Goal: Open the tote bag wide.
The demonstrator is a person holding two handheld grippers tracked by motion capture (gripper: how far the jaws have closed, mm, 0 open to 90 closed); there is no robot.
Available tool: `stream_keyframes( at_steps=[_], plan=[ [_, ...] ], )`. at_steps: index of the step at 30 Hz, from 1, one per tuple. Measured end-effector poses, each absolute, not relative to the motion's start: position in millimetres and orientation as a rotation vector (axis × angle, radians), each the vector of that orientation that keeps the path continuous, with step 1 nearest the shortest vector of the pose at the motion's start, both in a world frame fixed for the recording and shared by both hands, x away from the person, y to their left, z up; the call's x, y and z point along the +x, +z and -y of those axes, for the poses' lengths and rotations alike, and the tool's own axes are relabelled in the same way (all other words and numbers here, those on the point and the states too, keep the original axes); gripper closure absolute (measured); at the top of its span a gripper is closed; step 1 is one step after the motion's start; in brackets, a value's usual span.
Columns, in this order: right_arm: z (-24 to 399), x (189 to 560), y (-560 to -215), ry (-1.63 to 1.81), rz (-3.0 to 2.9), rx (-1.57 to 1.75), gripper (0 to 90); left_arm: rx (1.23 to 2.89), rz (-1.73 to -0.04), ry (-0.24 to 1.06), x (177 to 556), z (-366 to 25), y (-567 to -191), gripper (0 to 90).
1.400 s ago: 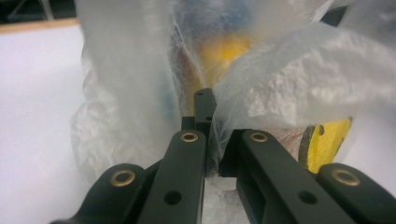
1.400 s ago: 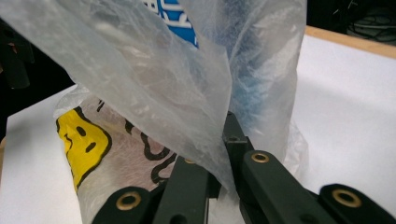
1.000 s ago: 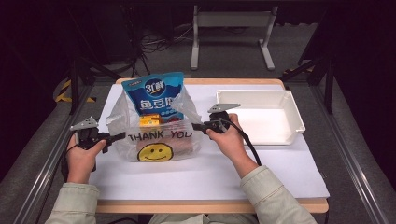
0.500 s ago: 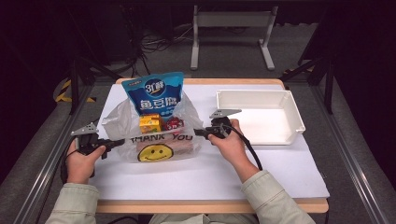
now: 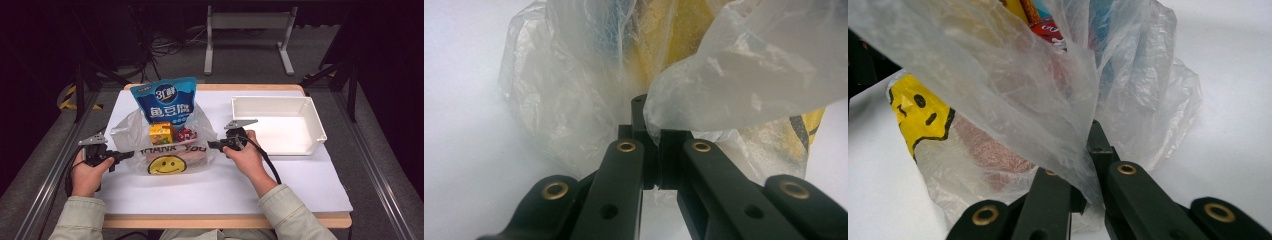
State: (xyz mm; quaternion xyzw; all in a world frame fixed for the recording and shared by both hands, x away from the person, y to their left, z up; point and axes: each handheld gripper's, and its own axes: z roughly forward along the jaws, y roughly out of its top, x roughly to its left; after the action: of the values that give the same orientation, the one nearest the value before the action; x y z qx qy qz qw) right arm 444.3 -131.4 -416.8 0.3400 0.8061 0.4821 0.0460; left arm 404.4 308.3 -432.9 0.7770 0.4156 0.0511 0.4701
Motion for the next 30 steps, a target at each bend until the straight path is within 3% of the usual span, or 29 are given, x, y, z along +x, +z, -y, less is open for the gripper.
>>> stream_keyframes(
  at_steps=[2,4,9,12,16,21,30],
  plan=[
    [132,443,-415,1.463,-2.455,1.041,84.5,1.899,-1.022,0.102,403,-309,-431,85.6],
    [133,443,-413,1.477,-2.447,1.047,76.9,1.891,-1.008,0.078,400,-312,-428,76.6],
    [134,438,-404,1.518,-2.399,1.044,49.5,1.869,-0.986,0.14,392,-312,-408,31.2],
    [134,435,-397,1.516,-2.361,1.015,36.3,1.876,-0.953,0.205,389,-311,-396,15.4],
    [137,431,-388,1.518,-2.323,0.981,27.5,1.847,-0.899,0.273,379,-310,-375,8.7],
    [141,425,-370,1.546,-2.271,0.932,23.6,1.817,-0.86,0.348,371,-308,-356,4.2],
    [138,419,-335,1.568,-2.201,0.829,22.6,1.802,-0.814,0.395,368,-305,-326,4.2]
  ],
)
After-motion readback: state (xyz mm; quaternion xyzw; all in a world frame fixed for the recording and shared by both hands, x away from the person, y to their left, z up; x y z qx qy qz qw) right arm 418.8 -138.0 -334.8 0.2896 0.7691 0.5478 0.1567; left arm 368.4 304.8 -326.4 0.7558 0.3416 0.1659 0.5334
